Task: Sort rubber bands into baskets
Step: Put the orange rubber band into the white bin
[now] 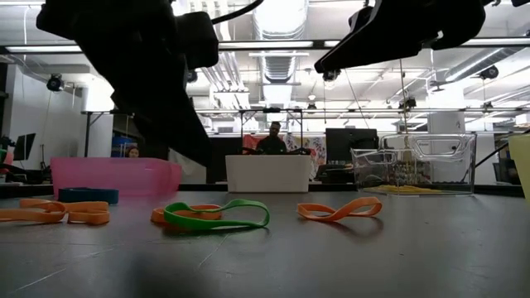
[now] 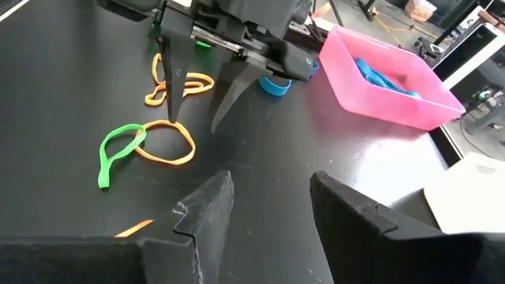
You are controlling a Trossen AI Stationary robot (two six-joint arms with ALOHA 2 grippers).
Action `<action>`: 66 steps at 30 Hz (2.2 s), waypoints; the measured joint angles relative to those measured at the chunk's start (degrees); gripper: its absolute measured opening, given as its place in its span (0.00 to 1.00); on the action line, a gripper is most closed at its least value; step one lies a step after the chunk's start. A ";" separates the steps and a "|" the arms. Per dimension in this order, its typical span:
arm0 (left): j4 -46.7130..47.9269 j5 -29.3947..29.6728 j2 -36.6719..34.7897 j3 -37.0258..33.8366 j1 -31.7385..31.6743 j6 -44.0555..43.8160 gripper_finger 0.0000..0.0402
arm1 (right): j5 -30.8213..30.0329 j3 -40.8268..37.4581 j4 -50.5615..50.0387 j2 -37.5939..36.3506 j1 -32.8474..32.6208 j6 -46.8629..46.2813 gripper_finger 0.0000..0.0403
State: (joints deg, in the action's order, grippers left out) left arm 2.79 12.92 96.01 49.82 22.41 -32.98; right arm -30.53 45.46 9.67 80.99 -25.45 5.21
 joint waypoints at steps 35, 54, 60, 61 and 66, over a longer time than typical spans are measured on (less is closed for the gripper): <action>1.00 3.31 7.36 -0.04 0.28 5.20 0.02 | 0.00 -0.54 0.04 0.04 0.58 -1.13 0.41; 5.62 23.06 -9.02 -0.24 0.34 17.89 0.00 | 1.02 -0.62 5.09 1.38 4.71 -1.47 0.41; 8.91 25.90 -14.00 -0.63 -0.21 20.49 0.00 | 11.08 -0.62 14.16 2.11 8.35 2.17 0.42; 10.20 26.83 -14.85 -0.63 -0.33 20.73 0.00 | 12.05 -0.62 14.88 2.42 9.07 2.41 0.43; 18.15 29.82 -20.61 -0.74 -2.73 20.91 0.00 | 12.53 -0.62 14.64 2.51 12.72 1.47 0.43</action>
State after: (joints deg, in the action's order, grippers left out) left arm 20.94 42.74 75.40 49.08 19.68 -12.07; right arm -18.00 44.84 24.31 83.50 -12.73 6.68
